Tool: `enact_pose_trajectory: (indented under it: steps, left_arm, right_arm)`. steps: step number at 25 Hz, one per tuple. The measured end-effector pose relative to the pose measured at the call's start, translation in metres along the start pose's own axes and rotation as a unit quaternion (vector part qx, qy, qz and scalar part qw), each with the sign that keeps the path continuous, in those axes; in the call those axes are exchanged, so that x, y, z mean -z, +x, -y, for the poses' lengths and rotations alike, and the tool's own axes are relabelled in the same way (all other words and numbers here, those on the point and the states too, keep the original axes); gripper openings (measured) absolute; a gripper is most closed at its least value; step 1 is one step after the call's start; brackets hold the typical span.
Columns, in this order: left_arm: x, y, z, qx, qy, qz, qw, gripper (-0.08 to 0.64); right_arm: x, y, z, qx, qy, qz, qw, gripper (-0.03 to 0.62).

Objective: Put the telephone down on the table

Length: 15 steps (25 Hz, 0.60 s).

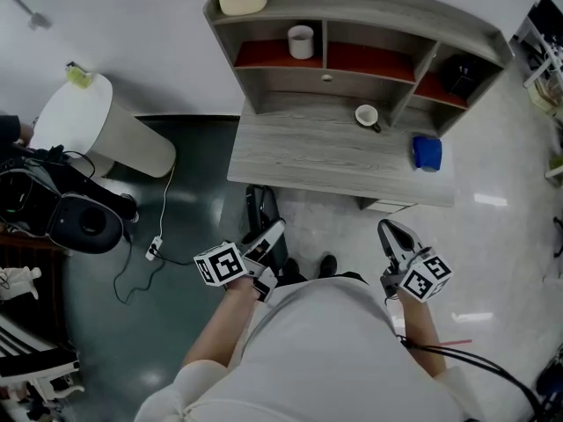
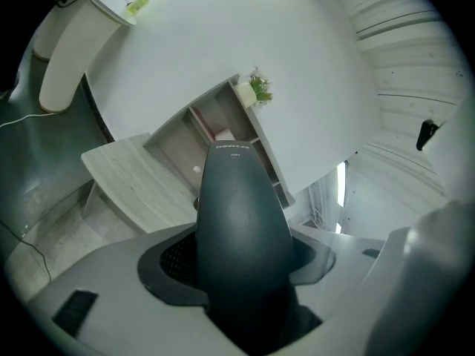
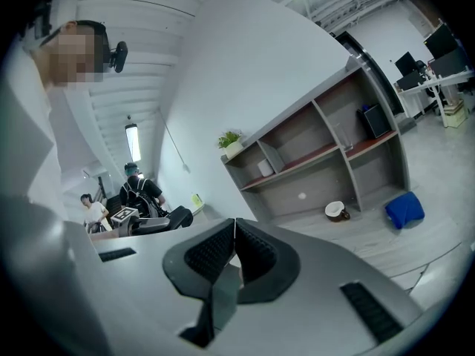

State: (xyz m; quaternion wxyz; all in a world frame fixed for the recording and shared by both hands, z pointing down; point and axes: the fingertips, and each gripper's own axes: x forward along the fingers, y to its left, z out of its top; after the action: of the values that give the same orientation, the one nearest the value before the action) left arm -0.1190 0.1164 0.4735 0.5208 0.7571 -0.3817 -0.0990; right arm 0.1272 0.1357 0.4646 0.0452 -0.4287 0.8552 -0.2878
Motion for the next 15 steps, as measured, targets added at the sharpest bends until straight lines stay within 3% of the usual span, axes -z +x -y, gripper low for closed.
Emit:
enact_pose_trajectory:
  steps: [5,15]
  left_arm:
    - [0.008,0.009,0.005,-0.003,-0.003,0.008,1.0000,0.293]
    - [-0.003,0.020,-0.002,-0.016,-0.004,0.009,0.9998,0.293]
  right_arm:
    - [-0.001,-0.006,0.013,-0.012,-0.004,-0.010,1.000,0.018]
    - [0.000,0.001,0.031,0.001,0.005,-0.026,1.000,0.018]
